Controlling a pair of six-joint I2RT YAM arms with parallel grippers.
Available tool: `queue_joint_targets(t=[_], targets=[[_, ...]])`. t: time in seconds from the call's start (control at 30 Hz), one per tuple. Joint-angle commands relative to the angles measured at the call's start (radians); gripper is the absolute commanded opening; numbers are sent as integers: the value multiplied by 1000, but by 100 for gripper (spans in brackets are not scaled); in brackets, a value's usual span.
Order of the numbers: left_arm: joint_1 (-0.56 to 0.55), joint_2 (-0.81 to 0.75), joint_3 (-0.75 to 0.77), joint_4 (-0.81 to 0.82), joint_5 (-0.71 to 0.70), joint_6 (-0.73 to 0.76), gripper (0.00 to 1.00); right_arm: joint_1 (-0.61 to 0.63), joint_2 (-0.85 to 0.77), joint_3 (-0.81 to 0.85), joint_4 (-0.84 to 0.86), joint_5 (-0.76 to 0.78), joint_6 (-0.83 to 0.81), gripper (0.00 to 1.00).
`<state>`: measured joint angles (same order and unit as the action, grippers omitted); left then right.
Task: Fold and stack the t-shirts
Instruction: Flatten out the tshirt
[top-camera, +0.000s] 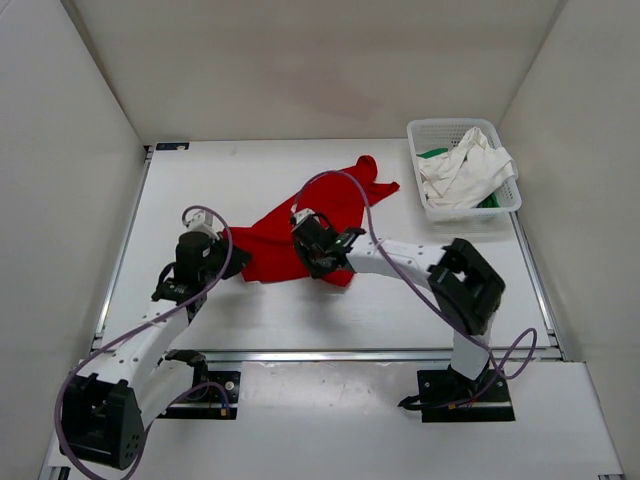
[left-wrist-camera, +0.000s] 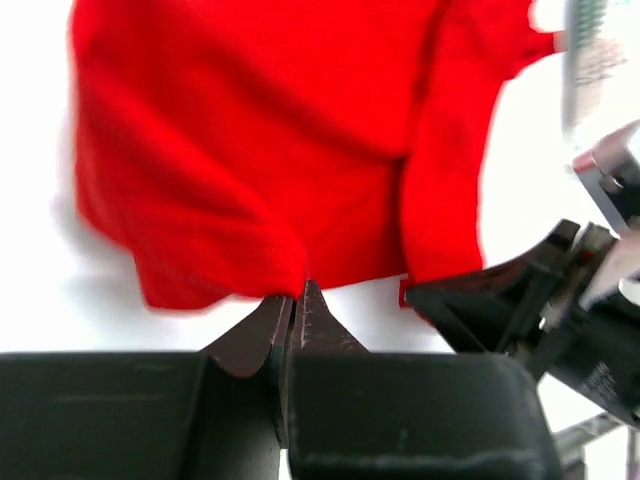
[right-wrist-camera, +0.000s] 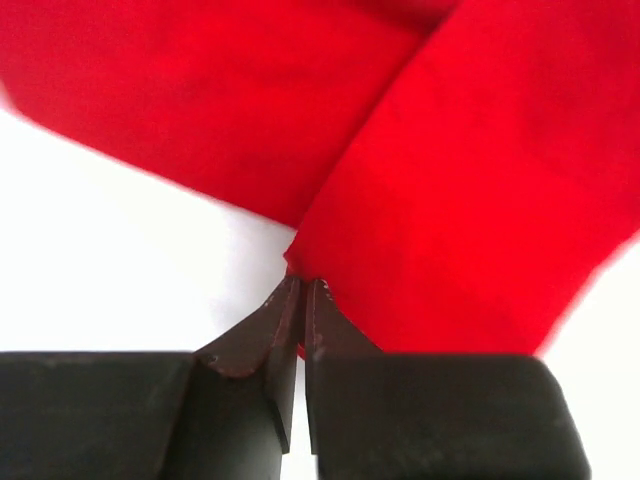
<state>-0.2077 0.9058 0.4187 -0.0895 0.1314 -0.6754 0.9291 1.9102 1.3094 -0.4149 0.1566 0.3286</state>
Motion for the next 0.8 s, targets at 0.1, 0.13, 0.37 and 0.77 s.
queue_joint_targets(t=[0.1, 0.13, 0.37, 0.77], targets=[[-1, 31, 277, -13, 85, 22, 0, -73, -381, 44, -53, 6, -62, 0], [26, 31, 325, -9, 114, 5, 0, -85, -428, 51, -71, 9, -74, 0], [250, 96, 625, 40, 378, -151, 0, -122, -631, 348, -159, 266, -216, 0], [548, 169, 940, 134, 557, -401, 0, -59, -524, 930, -79, 446, -488, 0]])
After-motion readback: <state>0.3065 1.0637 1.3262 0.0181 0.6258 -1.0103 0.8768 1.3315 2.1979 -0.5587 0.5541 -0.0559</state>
